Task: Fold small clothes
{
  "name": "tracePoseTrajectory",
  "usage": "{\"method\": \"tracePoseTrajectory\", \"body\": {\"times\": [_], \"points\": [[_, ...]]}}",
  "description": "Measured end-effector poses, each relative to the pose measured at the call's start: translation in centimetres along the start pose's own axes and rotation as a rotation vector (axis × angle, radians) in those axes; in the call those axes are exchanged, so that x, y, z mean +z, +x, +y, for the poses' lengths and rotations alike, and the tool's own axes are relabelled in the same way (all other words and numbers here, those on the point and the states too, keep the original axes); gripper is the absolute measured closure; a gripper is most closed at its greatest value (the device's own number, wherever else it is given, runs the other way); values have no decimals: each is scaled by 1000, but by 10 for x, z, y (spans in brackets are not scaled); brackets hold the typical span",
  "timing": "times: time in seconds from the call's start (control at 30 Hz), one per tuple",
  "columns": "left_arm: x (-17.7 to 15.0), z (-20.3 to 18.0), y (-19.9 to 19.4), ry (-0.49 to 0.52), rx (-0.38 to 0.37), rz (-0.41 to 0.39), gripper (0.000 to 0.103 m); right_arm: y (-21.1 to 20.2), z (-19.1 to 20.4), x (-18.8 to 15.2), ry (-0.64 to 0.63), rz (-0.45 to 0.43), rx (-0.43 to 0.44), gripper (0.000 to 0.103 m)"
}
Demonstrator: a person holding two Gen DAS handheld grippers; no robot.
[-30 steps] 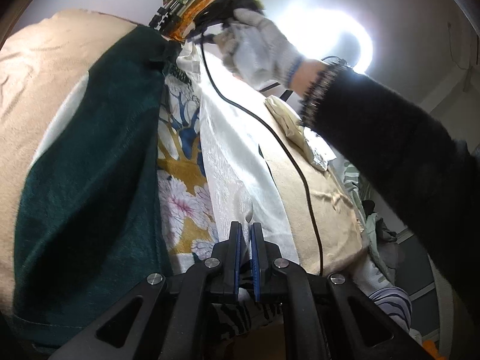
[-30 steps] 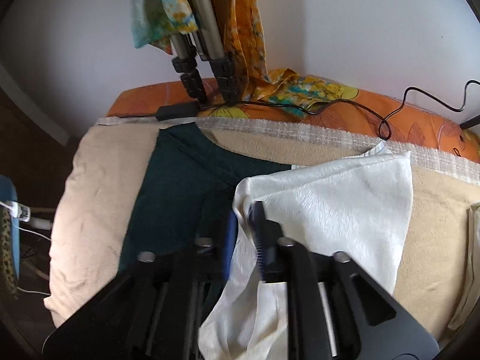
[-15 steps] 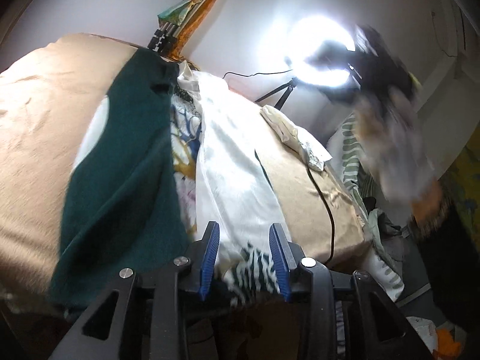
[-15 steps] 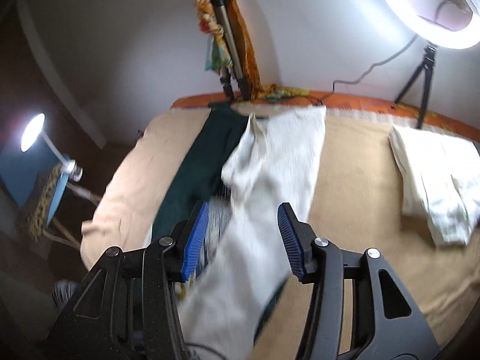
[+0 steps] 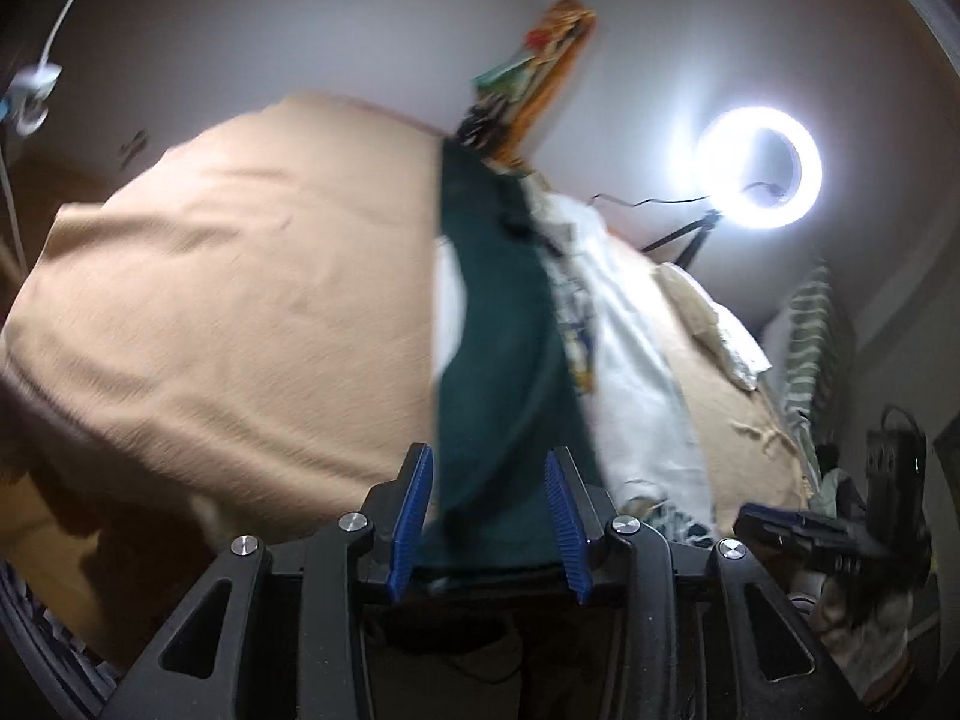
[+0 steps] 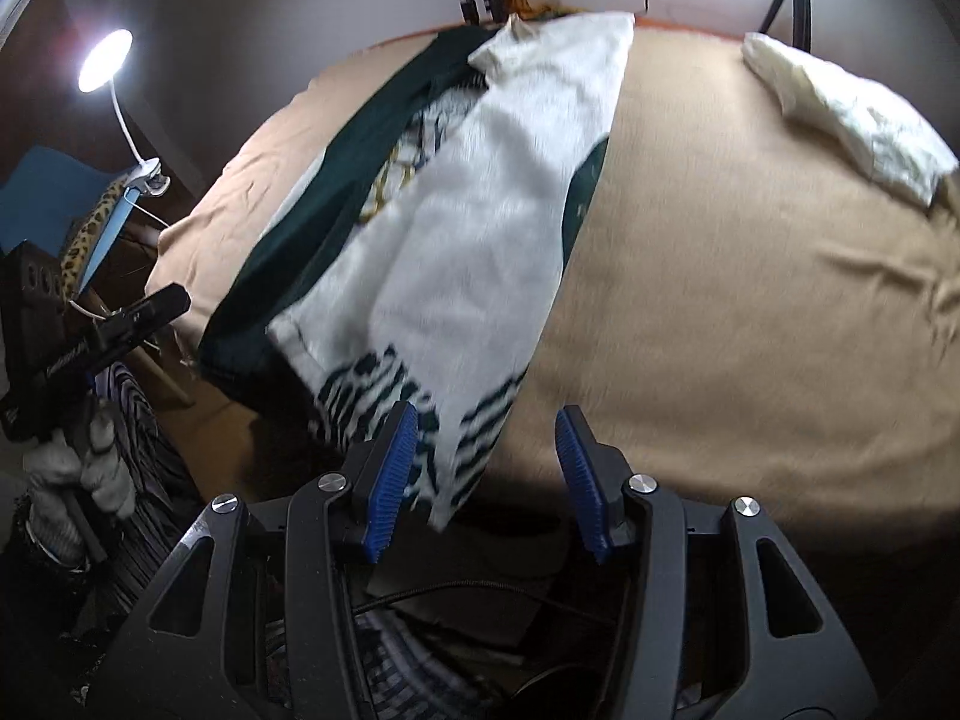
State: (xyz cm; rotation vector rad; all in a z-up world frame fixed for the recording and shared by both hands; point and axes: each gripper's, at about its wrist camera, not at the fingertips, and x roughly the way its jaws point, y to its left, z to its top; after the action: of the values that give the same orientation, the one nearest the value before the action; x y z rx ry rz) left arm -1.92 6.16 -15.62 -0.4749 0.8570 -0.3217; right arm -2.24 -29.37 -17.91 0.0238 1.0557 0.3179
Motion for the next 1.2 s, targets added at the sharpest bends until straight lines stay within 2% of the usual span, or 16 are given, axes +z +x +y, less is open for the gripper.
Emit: {"method": "tracePoseTrajectory", "body": {"times": [0.07,0.13,0.23,0.3,0.37,0.47,0.53,0.67,0.73,0.77,0.87,0.97,1.07,1.2], "points": [[-2,5,1,0,9,11,64,1,6,-7,-2,-16,0,52],[-6,4,4,11,11,17,64,0,13,-10,1,-29,38,52],[-10,6,8,1,-8,37,66,4,36,-3,-20,-36,143,52],[-13,6,8,5,-15,43,66,12,51,2,-16,-17,244,52],[-15,5,5,6,-26,45,68,25,65,7,-13,13,303,52],[-17,2,4,32,-30,50,70,46,81,12,-13,35,259,52],[-19,-1,4,57,-33,60,71,59,83,15,28,57,260,52],[-23,-5,3,102,-38,75,73,63,90,19,30,44,241,53],[-24,-5,0,113,-41,72,74,66,96,20,-5,42,205,71],[-24,-5,0,114,-42,70,74,69,101,19,-35,54,182,92],[-23,-3,-5,103,-38,53,74,71,103,19,-37,62,184,96],[-22,3,-10,86,-41,34,73,62,88,21,27,59,263,97],[-24,3,-2,106,-42,70,71,53,66,21,103,49,323,97],[-31,-12,10,190,-27,111,73,62,59,17,129,66,327,97]]}}
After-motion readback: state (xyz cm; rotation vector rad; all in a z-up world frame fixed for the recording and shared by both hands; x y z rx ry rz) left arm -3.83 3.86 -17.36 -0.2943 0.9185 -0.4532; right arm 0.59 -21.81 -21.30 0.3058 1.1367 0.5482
